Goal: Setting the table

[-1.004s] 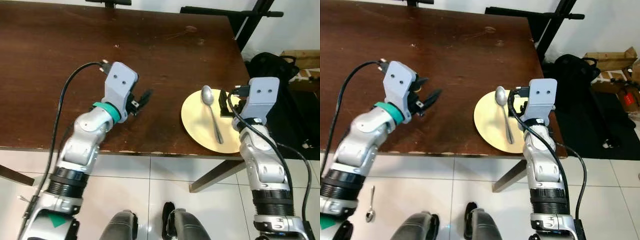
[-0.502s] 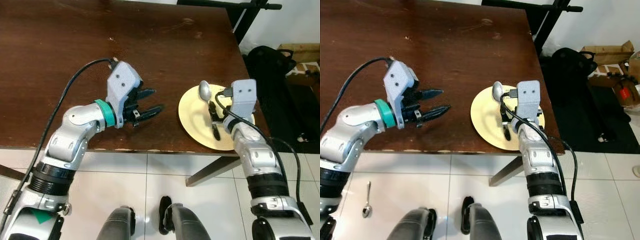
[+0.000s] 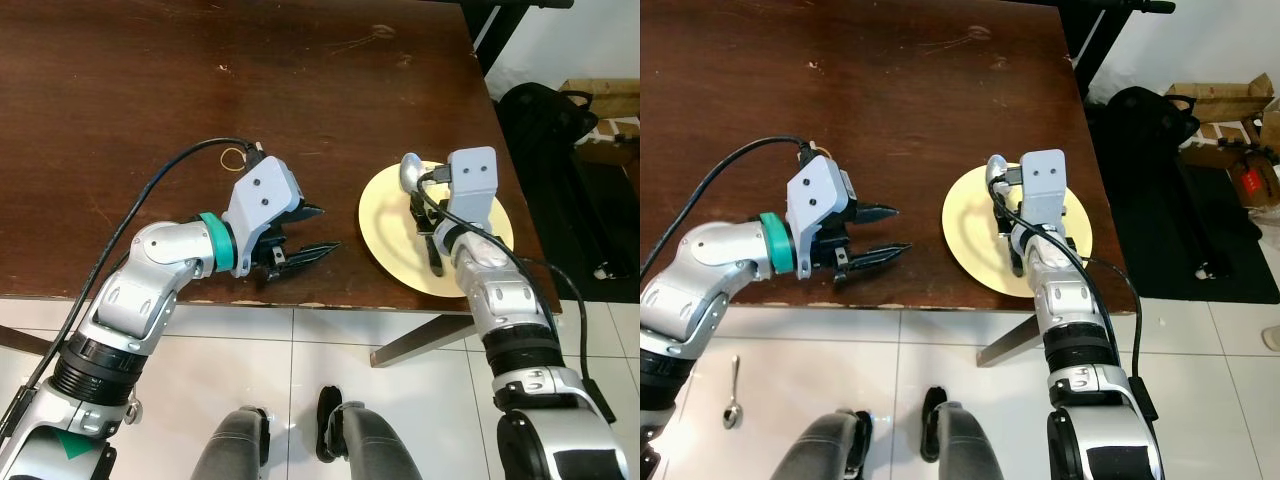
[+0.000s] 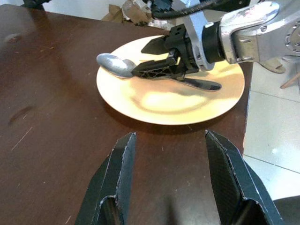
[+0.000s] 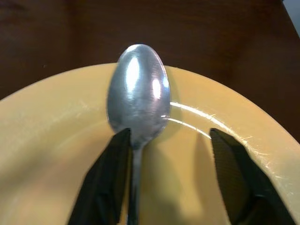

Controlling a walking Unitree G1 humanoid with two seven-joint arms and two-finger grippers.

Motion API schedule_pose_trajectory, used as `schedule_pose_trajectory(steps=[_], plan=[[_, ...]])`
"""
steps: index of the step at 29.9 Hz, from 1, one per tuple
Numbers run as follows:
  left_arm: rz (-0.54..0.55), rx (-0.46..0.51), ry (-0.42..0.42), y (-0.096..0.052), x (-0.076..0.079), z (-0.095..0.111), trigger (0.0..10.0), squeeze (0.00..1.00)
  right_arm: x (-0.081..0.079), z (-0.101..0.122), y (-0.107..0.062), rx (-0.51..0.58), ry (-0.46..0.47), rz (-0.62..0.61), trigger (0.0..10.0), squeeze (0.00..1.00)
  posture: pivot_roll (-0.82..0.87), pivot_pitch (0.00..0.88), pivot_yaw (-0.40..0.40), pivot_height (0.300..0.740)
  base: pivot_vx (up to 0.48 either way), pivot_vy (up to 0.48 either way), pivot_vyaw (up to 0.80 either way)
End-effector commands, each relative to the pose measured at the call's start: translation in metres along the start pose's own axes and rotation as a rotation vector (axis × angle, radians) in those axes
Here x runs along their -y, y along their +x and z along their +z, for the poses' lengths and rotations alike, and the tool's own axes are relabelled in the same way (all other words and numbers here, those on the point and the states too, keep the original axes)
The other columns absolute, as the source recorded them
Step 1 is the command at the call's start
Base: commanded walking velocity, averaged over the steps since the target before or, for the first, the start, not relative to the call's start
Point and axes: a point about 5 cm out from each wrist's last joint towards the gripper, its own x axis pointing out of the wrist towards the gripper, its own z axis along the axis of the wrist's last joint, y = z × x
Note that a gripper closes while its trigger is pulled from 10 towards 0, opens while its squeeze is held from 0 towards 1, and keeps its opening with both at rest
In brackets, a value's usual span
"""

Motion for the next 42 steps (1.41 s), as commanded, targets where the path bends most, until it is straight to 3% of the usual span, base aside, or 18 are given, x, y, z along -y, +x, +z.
schedule_pose_trajectory(steps=[1,4,7,8,10,13,15,17,18,20,22,25,36,37,38,39,40,42], plan=[[-0.016,-0.018,-0.001,0.001,0.006,-0.004,10.0,0.0,0.005,-0.037,-0.007,-0.148,-0.038,-0.015,0.0,0.0,0.22,0.212,-0.04,0.74,0.0,0.0,0.0],[-0.008,-0.018,-0.003,0.003,0.007,-0.004,10.0,0.0,0.005,-0.041,-0.008,-0.158,-0.05,-0.01,0.0,0.0,0.21,0.207,-0.039,0.74,0.0,0.0,0.0],[-0.001,-0.017,-0.008,0.004,0.009,-0.005,10.0,0.0,0.002,-0.045,-0.009,-0.174,0.021,0.011,0.0,0.0,0.21,0.205,-0.042,0.74,0.0,0.0,0.0],[0.009,-0.016,-0.015,0.004,0.01,-0.006,10.0,0.0,-0.001,-0.048,-0.011,-0.189,0.097,0.025,0.0,0.0,0.21,0.202,-0.045,0.74,0.0,0.0,0.0],[0.009,-0.016,-0.015,0.004,0.01,-0.006,10.0,0.0,-0.001,-0.048,-0.011,-0.189,0.097,0.025,0.0,0.0,0.21,0.202,-0.045,0.74,0.0,0.0,0.0],[0.026,-0.014,-0.026,0.005,0.011,-0.008,10.0,0.0,-0.005,-0.05,-0.013,-0.192,0.236,0.055,0.0,0.0,0.21,0.194,-0.055,0.74,0.0,0.0,0.0],[0.028,-0.015,-0.028,0.005,0.012,-0.009,10.0,0.0,-0.006,-0.05,-0.014,-0.187,0.261,0.063,0.0,0.0,0.21,0.194,-0.055,0.74,0.0,0.0,0.0],[0.057,-0.016,-0.036,0.005,0.012,-0.011,10.0,0.0,-0.011,-0.028,-0.016,-0.067,0.34,0.123,0.0,0.0,0.21,0.176,-0.054,0.74,0.0,0.0,0.0],[0.057,-0.016,-0.036,0.005,0.012,-0.011,10.0,0.0,-0.011,-0.028,-0.016,-0.067,0.34,0.123,0.0,0.0,0.21,0.176,-0.054,0.74,0.0,0.0,0.0],[0.082,-0.014,-0.046,0.004,0.012,-0.012,10.0,0.0,-0.012,-0.005,-0.02,0.055,0.376,0.164,0.0,0.0,0.21,0.174,-0.054,0.74,0.0,0.0,0.0],[0.087,-0.013,-0.048,0.004,0.013,-0.012,10.0,0.0,-0.012,0.001,-0.021,0.086,0.38,0.172,0.0,0.0,0.21,0.169,-0.053,0.74,0.0,0.0,0.0],[0.114,-0.014,-0.053,0.001,0.012,-0.013,10.0,0.0,-0.01,0.03,-0.032,0.231,0.372,0.213,0.0,0.0,0.21,0.154,-0.05,0.74,0.0,0.0,0.0],[0.143,-0.025,-0.062,-0.001,0.011,-0.017,10.0,0.0,-0.01,0.03,-0.037,0.255,0.28,0.221,0.0,0.0,0.2,0.145,-0.043,0.74,0.0,0.0,0.0],[0.145,-0.024,-0.064,0.0,0.01,-0.017,10.0,0.0,-0.01,0.027,-0.036,0.248,0.258,0.217,3.6,0.0,0.2,0.144,-0.042,0.74,0.0,0.0,0.0],[0.145,-0.023,-0.064,0.001,0.011,-0.017,10.0,0.0,-0.012,0.021,-0.035,0.224,0.225,0.215,10.0,0.0,0.2,0.143,-0.044,0.74,0.0,0.0,0.0],[0.145,-0.023,-0.064,0.001,0.011,-0.017,10.0,0.0,-0.012,0.021,-0.035,0.224,0.225,0.215,10.0,0.0,0.2,0.143,-0.044,0.74,0.0,0.0,0.0],[0.147,-0.024,-0.066,0.001,0.012,-0.018,10.0,0.0,-0.019,0.0,-0.035,0.11,0.156,0.25,10.0,0.0,0.2,0.143,-0.045,0.74,0.0,0.0,0.0],[0.148,-0.025,-0.068,0.002,0.012,-0.018,10.0,0.0,-0.019,-0.007,-0.035,0.081,0.141,0.247,10.0,0.0,0.19,0.146,-0.047,0.74,0.0,0.0,0.0]])
